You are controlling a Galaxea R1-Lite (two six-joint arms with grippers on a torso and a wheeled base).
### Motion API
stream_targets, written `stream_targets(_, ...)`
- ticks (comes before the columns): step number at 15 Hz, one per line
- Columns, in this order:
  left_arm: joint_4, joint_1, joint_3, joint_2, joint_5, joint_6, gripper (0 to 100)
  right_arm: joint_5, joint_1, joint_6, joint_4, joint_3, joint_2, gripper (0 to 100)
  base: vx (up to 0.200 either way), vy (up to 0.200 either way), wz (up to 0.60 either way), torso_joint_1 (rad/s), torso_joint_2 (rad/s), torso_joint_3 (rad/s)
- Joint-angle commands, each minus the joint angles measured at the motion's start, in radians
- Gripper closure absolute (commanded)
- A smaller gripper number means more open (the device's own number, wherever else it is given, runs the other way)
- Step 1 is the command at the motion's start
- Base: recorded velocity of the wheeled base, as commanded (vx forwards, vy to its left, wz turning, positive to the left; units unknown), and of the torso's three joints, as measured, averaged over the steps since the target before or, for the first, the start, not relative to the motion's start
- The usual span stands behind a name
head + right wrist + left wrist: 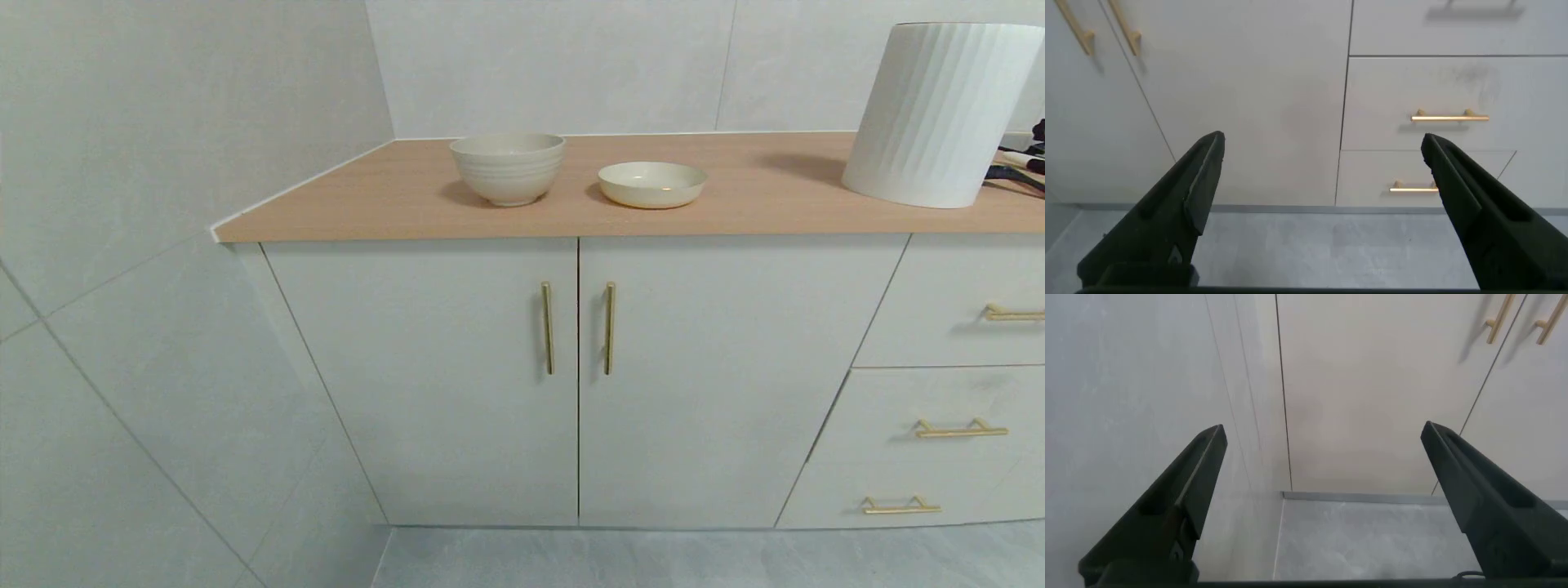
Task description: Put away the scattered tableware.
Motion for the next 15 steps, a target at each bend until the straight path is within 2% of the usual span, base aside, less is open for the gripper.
stream_targets(1,0.0,0.0,0.0,0.0,0.0,-0.001,0,0.003,0.0,-0.009,0.001,0.0,0.0,0,0.0,0.0,0.0,0.0,0.0,0.0)
stream_targets(6,0.0,0.0,0.0,0.0,0.0,-0.001,0,0.006,0.0,-0.026,-0.005,-0.012,0.0,0,0.0,0.0,0.0,0.0,0.0,0.0)
stream_targets(7,0.0,0.0,0.0,0.0,0.0,-0.001,0,0.04,0.015,-0.004,0.002,-0.14,0.047,0,0.0,0.0,0.0,0.0,0.0,0.0)
stream_targets(9,0.0,0.0,0.0,0.0,0.0,-0.001,0,0.158,0.037,0.022,0.035,-0.262,0.247,0,0.0,0.0,0.0,0.0,0.0,0.0)
stream_targets(11,0.0,0.0,0.0,0.0,0.0,-0.001,0,0.316,0.046,0.025,0.01,-0.371,0.597,0,0.0,0.0,0.0,0.0,0.0,0.0)
stream_targets(12,0.0,0.0,0.0,0.0,0.0,-0.001,0,0.351,0.091,0.026,-0.013,-0.436,0.758,0,0.0,0.0,0.0,0.0,0.0,0.0)
stream_targets(13,0.0,0.0,0.0,0.0,0.0,-0.001,0,0.348,0.2,0.033,-0.044,-0.505,0.888,0,0.0,0.0,0.0,0.0,0.0,0.0)
stream_targets(14,0.0,0.0,0.0,0.0,0.0,-0.001,0,0.348,0.2,0.033,-0.044,-0.505,0.888,0,0.0,0.0,0.0,0.0,0.0,0.0)
stream_targets(15,0.0,0.0,0.0,0.0,0.0,-0.001,0,0.316,0.322,0.063,-0.082,-0.591,1.046,0,0.0,0.0,0.0,0.0,0.0,0.0)
